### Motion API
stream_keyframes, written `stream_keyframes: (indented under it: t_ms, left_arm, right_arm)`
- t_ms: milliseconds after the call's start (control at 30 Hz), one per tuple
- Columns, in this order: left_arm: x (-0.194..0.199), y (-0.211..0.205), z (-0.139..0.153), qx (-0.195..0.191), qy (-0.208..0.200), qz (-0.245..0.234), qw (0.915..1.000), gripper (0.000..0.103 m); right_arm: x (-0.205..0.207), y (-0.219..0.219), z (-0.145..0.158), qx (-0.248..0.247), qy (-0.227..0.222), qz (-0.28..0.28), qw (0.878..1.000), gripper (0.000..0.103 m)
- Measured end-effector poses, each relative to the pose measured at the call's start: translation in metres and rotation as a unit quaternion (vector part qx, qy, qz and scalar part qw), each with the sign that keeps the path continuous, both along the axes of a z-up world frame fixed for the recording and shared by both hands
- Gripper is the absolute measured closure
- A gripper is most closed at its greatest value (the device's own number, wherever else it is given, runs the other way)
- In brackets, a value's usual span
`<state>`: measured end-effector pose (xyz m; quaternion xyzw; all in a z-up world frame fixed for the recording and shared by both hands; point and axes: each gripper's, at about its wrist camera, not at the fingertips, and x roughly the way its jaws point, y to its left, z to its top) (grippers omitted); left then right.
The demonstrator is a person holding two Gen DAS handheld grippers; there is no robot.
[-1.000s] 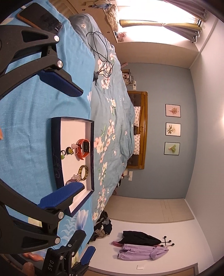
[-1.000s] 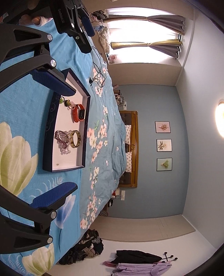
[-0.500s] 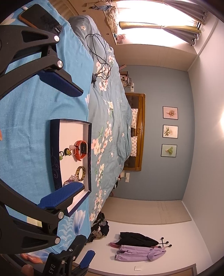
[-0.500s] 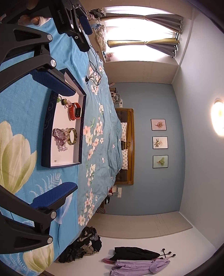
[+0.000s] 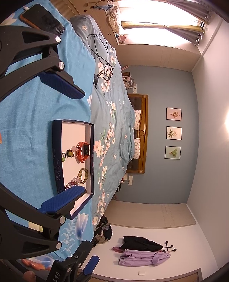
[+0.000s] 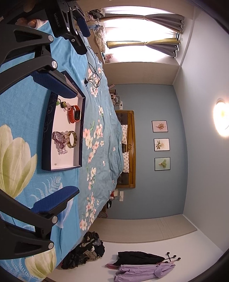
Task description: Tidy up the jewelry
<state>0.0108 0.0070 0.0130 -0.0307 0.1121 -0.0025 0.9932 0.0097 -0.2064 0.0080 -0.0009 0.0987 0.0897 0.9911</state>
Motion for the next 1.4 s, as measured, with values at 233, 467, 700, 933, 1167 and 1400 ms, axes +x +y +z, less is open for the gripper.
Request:
stream_keyframes:
  t_ms: [233,467,700,933,1167,1400]
  left_arm:
    - [-0.0004,-0.0001,-0.0003,0.000,0.000,0.001,1.0000,0.006]
    - [-0.0008,-0.0008,-0.0004,0.001,-0.001,0.001,1.0000,0.006]
    - [-0.0008,-0.0010,-0.0002,0.000,0.000,0.000,1.0000,0.006]
    - [-0.0017,-0.0011,-0.0005,-0.001,0.000,0.000,1.0000,0.006]
    - [-0.0022,-0.0006,-0.0009,-0.001,0.000,-0.002,1.0000,0.006]
    - [-0.0023,-0.0009,-0.0007,-0.001,0.002,-0.003,1.0000,0.006]
  right_arm:
    - [-0.0015,0.0000,0.0012,0.001,0.000,0.000,1.000,0.007]
    - [-0.0012,0.0008,0.0016,0.002,0.001,0.000,1.000,0.007]
    - [-0.0013,0.0009,0.0018,0.002,0.000,-0.001,1.000,0.007]
    - [-0.0017,0.0014,0.0019,0.003,0.000,-0.001,1.000,0.007]
    - [-0.0007,0.0034,0.0013,0.002,0.002,0.000,1.000,0.007]
    - [-0.0010,0.0032,0.0010,0.003,0.002,0.000,1.000,0.007]
